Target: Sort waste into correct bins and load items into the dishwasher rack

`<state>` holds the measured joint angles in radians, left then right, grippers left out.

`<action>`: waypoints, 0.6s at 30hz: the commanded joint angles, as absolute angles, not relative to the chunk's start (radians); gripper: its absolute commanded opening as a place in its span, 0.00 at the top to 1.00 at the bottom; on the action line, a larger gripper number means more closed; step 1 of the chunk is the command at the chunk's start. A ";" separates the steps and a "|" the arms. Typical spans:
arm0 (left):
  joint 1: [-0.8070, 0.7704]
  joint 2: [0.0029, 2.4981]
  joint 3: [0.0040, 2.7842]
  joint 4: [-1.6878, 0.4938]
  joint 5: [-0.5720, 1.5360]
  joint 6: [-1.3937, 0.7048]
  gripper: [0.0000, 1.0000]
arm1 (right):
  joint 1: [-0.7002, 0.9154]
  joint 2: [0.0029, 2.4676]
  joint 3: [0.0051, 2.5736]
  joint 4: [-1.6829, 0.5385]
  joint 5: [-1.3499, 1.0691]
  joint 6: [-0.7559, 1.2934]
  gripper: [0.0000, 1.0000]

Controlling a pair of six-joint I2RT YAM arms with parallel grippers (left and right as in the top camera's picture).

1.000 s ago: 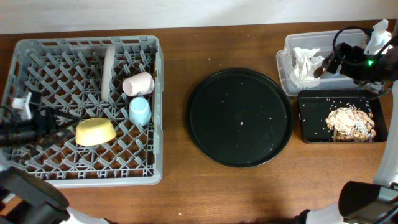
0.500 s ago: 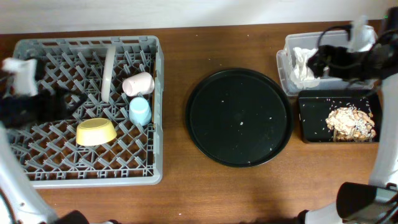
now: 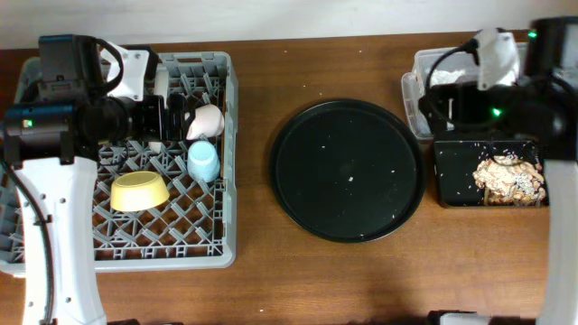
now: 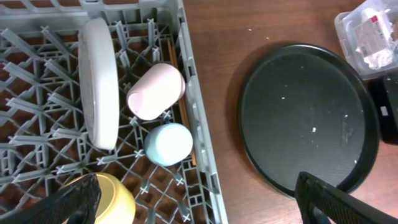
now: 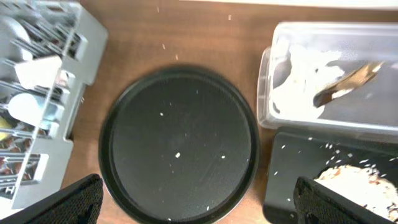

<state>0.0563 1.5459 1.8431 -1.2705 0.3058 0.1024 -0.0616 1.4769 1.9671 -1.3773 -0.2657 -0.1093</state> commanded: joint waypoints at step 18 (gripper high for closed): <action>0.055 1.533 1.850 -1.269 0.291 0.087 0.01 | 0.025 0.589 0.769 -0.395 -0.118 0.006 0.02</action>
<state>0.0563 1.5459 1.8431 -1.2747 0.2955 0.0956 0.0162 0.7536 1.0187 -0.4709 -0.1501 -0.0715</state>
